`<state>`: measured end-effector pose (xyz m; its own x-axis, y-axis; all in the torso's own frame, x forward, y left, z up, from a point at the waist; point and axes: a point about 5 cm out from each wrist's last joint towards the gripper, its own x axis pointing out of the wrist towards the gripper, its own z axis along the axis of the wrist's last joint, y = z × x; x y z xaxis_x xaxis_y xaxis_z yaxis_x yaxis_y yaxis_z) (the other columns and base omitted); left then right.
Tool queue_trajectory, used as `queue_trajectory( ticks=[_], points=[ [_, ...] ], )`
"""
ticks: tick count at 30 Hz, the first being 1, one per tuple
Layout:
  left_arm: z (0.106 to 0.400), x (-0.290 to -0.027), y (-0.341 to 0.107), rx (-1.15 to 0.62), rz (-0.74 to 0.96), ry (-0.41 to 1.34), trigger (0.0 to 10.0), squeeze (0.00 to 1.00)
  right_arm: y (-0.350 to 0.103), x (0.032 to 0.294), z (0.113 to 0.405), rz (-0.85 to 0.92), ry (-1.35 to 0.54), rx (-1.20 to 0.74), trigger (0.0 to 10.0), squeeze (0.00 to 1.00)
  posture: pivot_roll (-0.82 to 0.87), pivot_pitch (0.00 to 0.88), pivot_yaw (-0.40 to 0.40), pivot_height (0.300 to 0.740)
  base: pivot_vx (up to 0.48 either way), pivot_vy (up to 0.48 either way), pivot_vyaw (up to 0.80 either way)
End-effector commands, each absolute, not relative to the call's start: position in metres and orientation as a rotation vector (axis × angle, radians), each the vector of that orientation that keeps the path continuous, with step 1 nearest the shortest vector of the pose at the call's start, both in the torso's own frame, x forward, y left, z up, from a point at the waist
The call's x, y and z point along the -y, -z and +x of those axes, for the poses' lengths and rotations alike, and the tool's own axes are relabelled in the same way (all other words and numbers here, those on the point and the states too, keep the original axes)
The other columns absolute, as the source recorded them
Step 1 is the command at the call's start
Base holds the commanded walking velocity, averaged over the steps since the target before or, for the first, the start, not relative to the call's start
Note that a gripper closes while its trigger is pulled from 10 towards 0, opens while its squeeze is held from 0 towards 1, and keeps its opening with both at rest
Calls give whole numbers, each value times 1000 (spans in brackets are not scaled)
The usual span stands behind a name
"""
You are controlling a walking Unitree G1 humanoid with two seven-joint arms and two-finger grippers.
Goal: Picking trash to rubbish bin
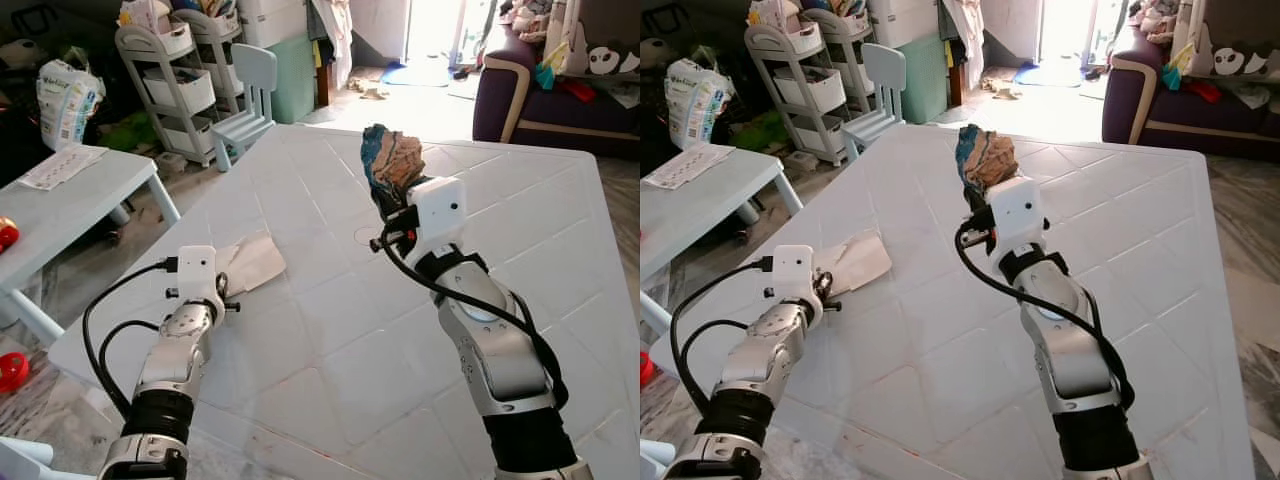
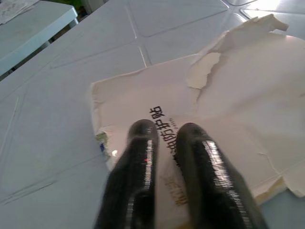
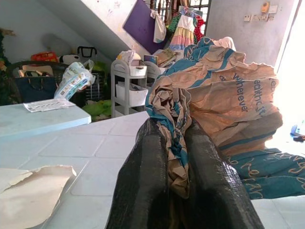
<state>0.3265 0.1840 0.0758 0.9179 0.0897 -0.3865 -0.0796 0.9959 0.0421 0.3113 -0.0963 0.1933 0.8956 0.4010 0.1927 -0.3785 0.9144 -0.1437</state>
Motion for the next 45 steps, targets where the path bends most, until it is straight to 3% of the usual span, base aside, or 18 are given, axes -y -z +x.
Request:
queue_trajectory(
  ticks=[1, 18, 31, 32, 33, 34, 35, 36, 45],
  points=[
    [319, -182, -63, -461, 9, -80, 0, 0, -197, 93, 313, -108, -421, 232, 0, 0, -101, 0, 69, 740, 0, 0, 0],
    [321, -180, -96, -227, 29, -119, 0, 0, -196, 93, 313, -109, -424, 228, 0, 0, -98, 0, 63, 740, 0, 0, 0],
    [320, -189, -124, -43, 184, -144, 0, 0, -195, 93, 313, -111, -427, 224, 0, 0, -96, 0, 61, 740, 0, 0, 0],
    [319, -192, -124, -39, 217, -136, 4627, 0, -195, 92, 313, -112, -428, 224, 0, 0, -95, 0, 61, 740, 0, 0, 0],
    [319, -192, -124, -39, 217, -136, 4627, 0, -195, 92, 313, -112, -428, 224, 0, 0, -95, 0, 61, 740, 0, 0, 0],
    [318, -193, -120, -58, 244, -107, 10000, 788, -195, 92, 314, -112, -429, 223, 0, 0, -93, 0, 61, 740, 0, 0, 0],
    [318, -195, -116, -79, 246, -102, 10000, 788, -195, 92, 314, -112, -430, 223, 0, 0, -93, 0, 61, 740, 0, 0, 0],
    [317, -199, -111, -113, 228, -94, 10000, 1000, -195, 92, 314, -113, -430, 223, 0, 0, -92, 0, 61, 740, 0, 0, 0],
    [324, -220, -108, -197, 227, -135, 10000, 1000, -195, 90, 316, -112, -432, 226, 0, 0, -87, 0, 65, 740, 0, 0, 0]
  ],
)
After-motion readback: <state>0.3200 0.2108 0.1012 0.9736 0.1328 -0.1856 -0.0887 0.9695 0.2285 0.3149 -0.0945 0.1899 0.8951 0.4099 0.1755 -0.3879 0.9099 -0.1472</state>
